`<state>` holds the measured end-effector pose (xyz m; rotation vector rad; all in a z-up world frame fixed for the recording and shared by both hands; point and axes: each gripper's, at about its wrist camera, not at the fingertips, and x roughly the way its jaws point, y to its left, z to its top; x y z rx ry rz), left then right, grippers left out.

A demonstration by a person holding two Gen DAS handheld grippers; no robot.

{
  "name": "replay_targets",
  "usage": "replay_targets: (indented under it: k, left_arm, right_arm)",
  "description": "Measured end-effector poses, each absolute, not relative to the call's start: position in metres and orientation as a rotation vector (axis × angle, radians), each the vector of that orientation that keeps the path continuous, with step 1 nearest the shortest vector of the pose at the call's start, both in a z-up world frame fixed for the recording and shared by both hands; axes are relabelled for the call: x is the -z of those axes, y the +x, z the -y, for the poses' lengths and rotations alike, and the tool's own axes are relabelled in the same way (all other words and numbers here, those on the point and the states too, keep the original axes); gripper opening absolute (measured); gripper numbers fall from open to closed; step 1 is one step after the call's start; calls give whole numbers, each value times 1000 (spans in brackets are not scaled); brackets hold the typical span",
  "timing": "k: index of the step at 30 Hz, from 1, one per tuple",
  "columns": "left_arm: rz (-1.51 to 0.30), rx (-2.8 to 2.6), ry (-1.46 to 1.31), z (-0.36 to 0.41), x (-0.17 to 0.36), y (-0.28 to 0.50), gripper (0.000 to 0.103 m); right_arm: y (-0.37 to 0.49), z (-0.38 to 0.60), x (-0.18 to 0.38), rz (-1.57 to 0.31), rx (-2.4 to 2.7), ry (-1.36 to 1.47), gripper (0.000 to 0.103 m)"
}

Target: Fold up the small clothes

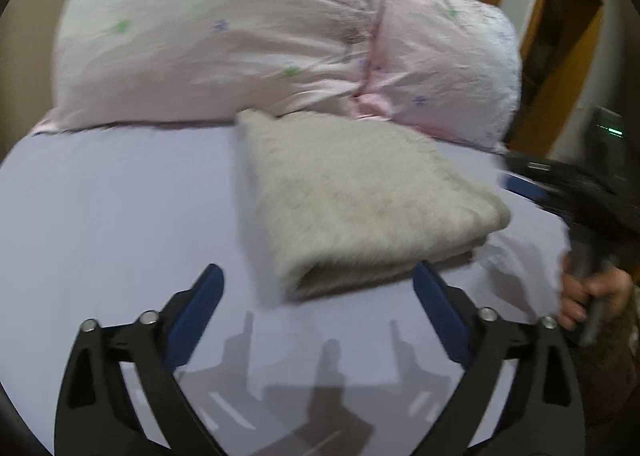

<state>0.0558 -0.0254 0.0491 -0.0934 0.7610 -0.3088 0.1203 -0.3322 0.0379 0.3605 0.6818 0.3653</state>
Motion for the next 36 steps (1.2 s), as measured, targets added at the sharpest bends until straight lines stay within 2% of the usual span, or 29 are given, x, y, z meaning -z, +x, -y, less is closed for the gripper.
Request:
replay_targets:
  k: [1, 10, 19, 36]
  left_arm:
    - [-774, 275, -91, 26, -45, 52, 102]
    - [-900, 148, 28, 55, -11, 64, 102]
    - [-930, 116, 68, 60, -4, 71, 102]
    - [-933, 110, 83, 61, -4, 70, 102]
  right_arm:
    - [113, 329, -37, -682, -366, 371, 101]
    - [95, 275, 8, -895, -121, 117, 101]
    - [100, 231, 25, -931, -91, -40, 101]
    - [99, 232, 26, -931, -92, -31, 101]
